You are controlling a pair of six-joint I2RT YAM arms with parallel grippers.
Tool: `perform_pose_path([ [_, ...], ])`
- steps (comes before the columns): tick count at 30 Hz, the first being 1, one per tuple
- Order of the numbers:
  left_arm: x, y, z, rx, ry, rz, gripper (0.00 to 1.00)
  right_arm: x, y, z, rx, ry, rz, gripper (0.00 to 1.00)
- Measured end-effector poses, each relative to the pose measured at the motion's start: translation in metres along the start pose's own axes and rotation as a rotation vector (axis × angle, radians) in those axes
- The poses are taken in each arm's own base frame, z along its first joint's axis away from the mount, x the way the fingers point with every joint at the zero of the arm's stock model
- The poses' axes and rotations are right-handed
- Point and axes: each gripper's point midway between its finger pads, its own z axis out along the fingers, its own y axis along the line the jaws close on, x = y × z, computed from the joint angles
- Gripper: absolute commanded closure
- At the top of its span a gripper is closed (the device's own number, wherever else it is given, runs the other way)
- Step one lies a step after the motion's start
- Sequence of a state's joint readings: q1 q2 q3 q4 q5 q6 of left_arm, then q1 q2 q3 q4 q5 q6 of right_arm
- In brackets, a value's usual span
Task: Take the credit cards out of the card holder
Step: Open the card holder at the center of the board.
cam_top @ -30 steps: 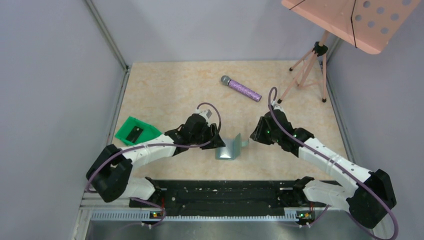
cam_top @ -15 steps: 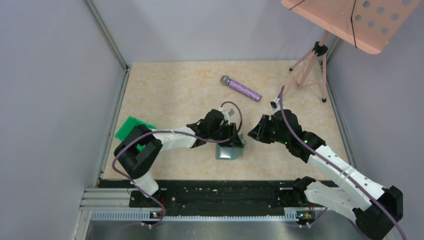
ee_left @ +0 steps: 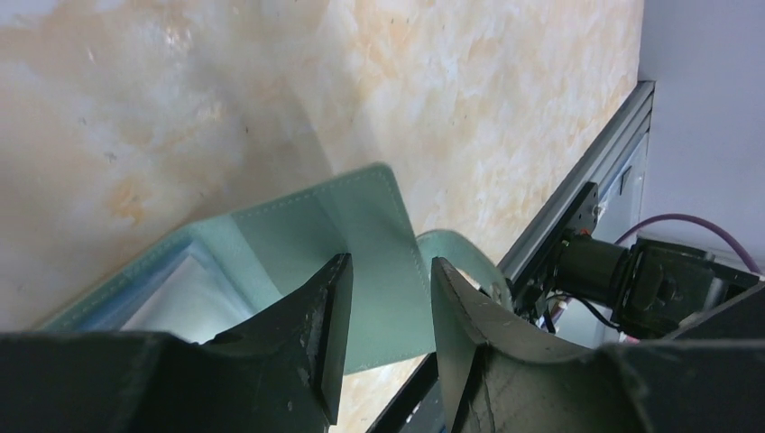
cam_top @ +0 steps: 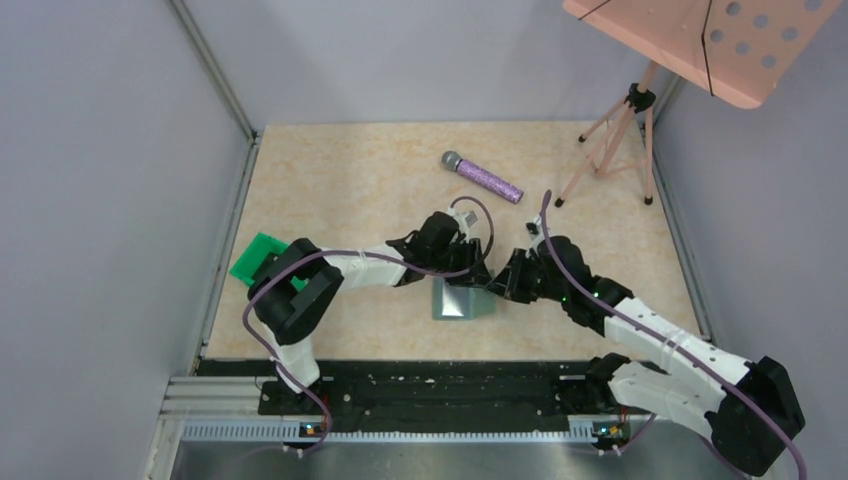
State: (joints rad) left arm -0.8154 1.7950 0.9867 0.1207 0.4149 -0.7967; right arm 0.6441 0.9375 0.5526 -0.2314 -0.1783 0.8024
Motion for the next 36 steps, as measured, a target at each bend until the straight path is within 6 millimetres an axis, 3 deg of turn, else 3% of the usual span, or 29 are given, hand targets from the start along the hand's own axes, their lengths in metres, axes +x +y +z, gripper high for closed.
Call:
perform_pose_path([
  [6,-0.015,0.003,0.003,-0.018,-0.023,-0.01,0.57,0.013,-0.005,0.009,-0.003,0.002,0.001,0.87],
  [15,-0.043,0.022,-0.008,-0.059,-0.065,-0.061,0.54,0.027,-0.049,0.037,0.141,0.018,0.021,0.87],
  [18,-0.056,0.036,-0.023,-0.099,-0.09,-0.094,0.53,0.033,-0.064,0.043,0.199,0.037,0.025,0.87],
  [24,-0.079,0.049,-0.081,-0.172,-0.204,-0.122,0.51,0.035,-0.08,0.043,0.264,0.023,0.022,0.87],
  [28,-0.055,0.052,-0.103,-0.182,-0.212,-0.12,0.53,0.037,-0.087,0.044,0.289,0.023,0.022,0.87],
  [33,0.0,0.085,-0.1,-0.239,-0.114,-0.185,0.59,0.04,-0.091,0.045,0.301,0.03,0.023,0.87],
  [36,0.016,0.093,-0.098,-0.25,-0.073,-0.211,0.61,0.04,-0.091,0.045,0.301,0.03,0.022,0.87],
])
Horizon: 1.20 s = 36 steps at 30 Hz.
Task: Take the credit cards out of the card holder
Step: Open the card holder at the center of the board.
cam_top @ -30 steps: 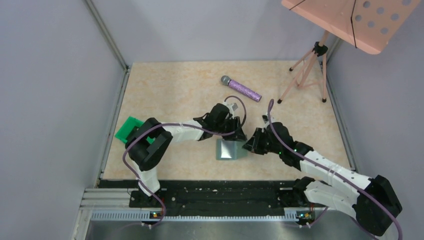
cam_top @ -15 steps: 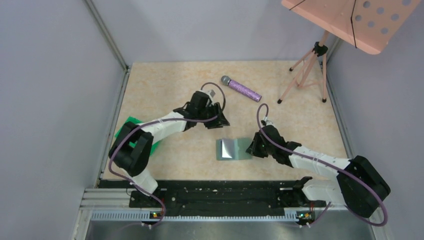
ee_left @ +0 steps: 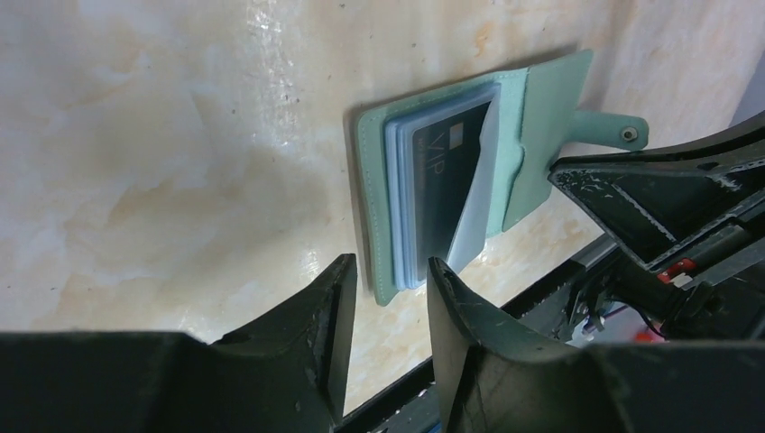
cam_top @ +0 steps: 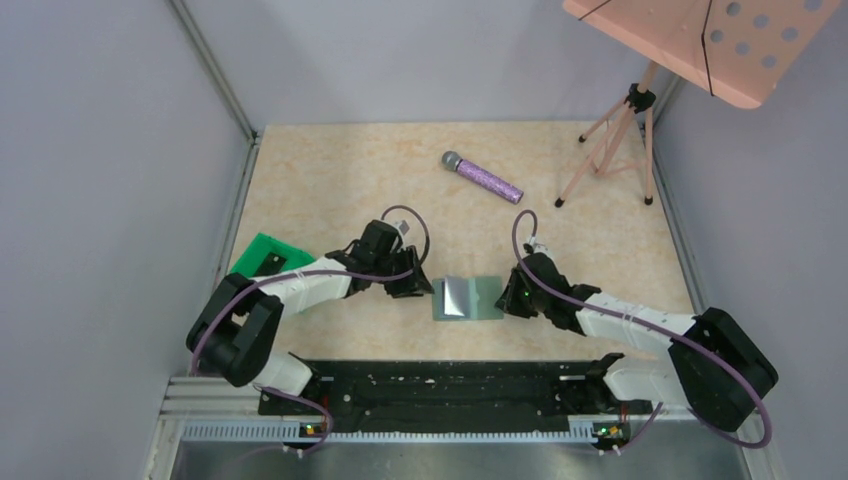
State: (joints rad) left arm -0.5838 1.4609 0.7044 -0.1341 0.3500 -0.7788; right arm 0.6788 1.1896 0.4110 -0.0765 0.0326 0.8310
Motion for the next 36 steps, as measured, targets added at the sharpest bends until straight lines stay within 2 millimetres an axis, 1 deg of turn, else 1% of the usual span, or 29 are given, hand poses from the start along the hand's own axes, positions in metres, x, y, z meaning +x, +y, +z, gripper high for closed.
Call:
perform_pose_path([
  [5,-0.003,-0.006,0.003,0.018,-0.004,0.014,0.67,0.0,0.0,-0.001,0.001,0.0,-0.001,0.87],
  [8,-0.006,-0.012,0.01,0.024,0.005,0.029,0.73,-0.001,-0.002,-0.004,0.007,-0.004,-0.001,0.87],
  [13,-0.004,-0.015,0.023,0.023,0.031,0.049,0.75,-0.001,-0.003,-0.007,0.009,-0.015,-0.001,0.87],
  [17,-0.001,-0.02,0.029,0.026,0.045,0.061,0.76,0.001,-0.007,-0.007,0.015,-0.013,-0.001,0.86],
  [24,0.002,-0.039,0.035,0.065,0.061,0.098,0.76,0.002,-0.007,-0.008,0.015,-0.012,-0.001,0.86],
  [28,0.006,-0.053,0.037,0.102,0.072,0.125,0.76,0.0,-0.005,-0.01,0.005,-0.021,-0.001,0.85],
  [32,0.012,-0.068,0.043,0.142,0.088,0.147,0.75,-0.002,-0.004,-0.017,-0.002,-0.028,-0.002,0.84],
  [36,0.019,-0.085,0.053,0.169,0.108,0.18,0.75,-0.008,0.001,-0.03,-0.03,-0.053,-0.01,0.83],
])
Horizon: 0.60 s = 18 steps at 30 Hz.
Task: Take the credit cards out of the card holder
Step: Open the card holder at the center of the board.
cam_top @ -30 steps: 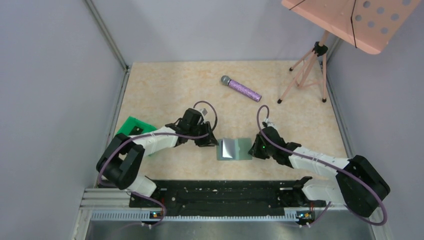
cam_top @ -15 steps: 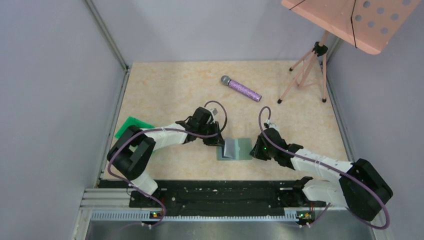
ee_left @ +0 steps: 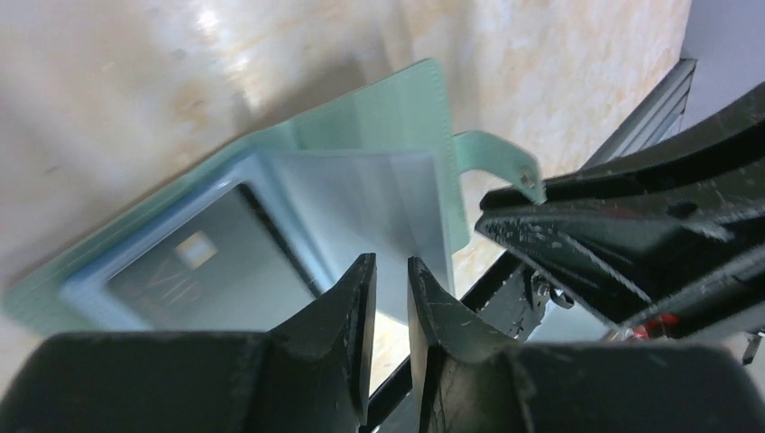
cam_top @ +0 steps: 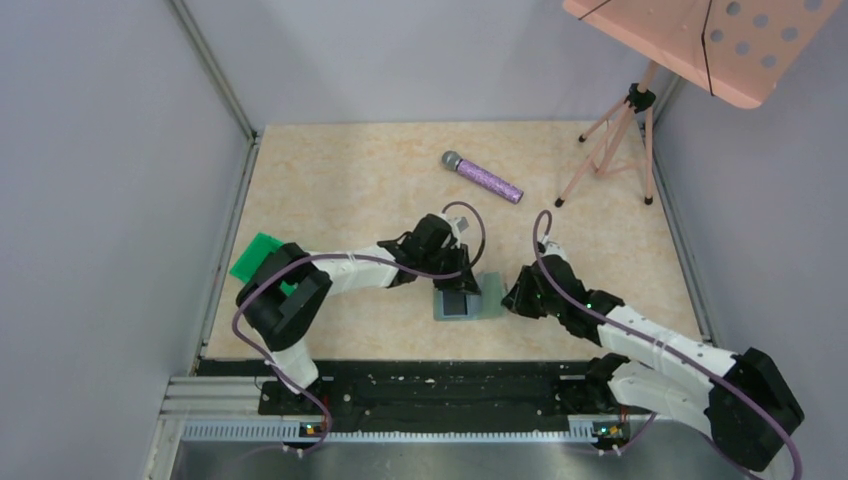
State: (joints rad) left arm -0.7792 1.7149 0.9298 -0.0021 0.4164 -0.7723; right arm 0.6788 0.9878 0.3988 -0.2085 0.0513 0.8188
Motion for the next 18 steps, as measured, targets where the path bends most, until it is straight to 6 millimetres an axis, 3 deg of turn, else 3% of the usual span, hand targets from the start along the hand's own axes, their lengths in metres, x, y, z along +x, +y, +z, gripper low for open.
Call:
perform_pose_path([
  [6,-0.001,-0.023,0.028,0.035,0.028,0.044,0.75,-0.014,0.024,-0.018,-0.106,-0.043,-0.004,0.83],
  [11,0.001,-0.014,0.042,0.008,0.049,0.036,0.75,-0.011,0.041,-0.025,-0.187,-0.028,-0.017,0.84],
  [18,-0.01,-0.009,0.042,-0.039,0.027,0.04,0.74,-0.008,0.054,-0.021,-0.239,-0.011,-0.031,0.84],
])
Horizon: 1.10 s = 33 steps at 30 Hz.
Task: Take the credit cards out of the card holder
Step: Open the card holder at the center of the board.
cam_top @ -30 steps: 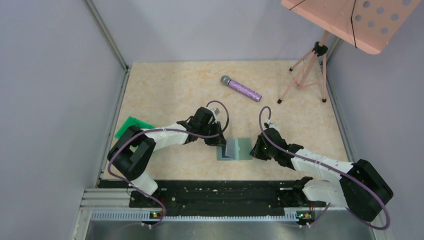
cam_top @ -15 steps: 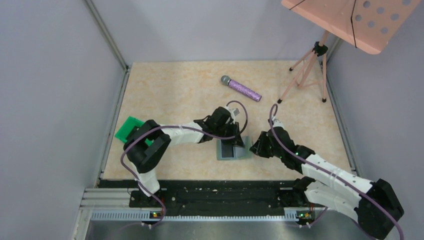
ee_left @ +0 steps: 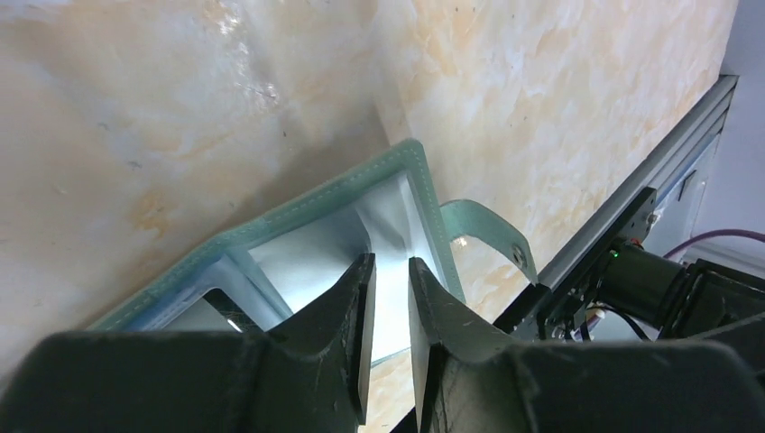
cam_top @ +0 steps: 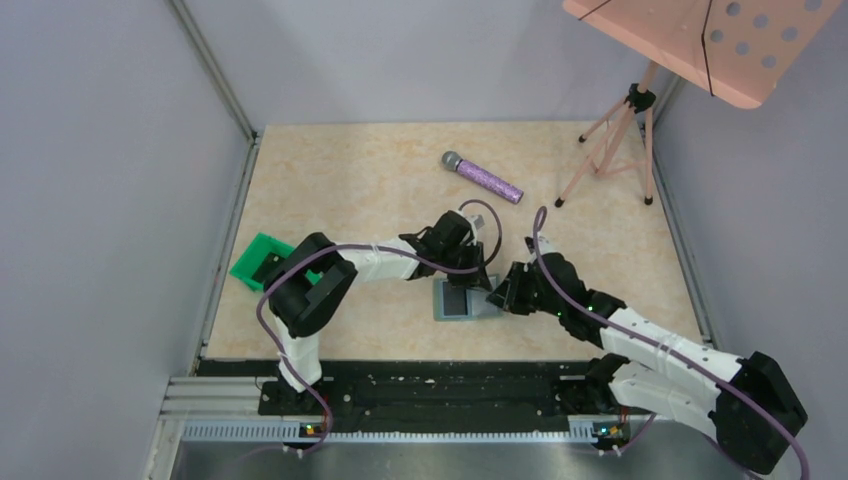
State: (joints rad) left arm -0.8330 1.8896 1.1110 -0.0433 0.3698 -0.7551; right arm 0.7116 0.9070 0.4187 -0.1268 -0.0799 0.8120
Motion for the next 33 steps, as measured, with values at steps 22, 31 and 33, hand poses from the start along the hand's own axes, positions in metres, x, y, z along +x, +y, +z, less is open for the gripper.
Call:
perform_pose_path([
  [22,-0.014,0.028,-0.073,-0.13,-0.129,-0.065,0.76,0.034,-0.049,0.032,0.18,0.101,0.055,0.83],
  [31,0.016,0.055,-0.07,-0.181,-0.075,-0.092,0.79,-0.001,0.009,0.041,0.012,0.069,0.049,0.82],
  [33,0.016,0.055,-0.069,-0.178,-0.077,-0.091,0.79,-0.004,0.014,0.048,-0.001,0.076,0.047,0.82],
])
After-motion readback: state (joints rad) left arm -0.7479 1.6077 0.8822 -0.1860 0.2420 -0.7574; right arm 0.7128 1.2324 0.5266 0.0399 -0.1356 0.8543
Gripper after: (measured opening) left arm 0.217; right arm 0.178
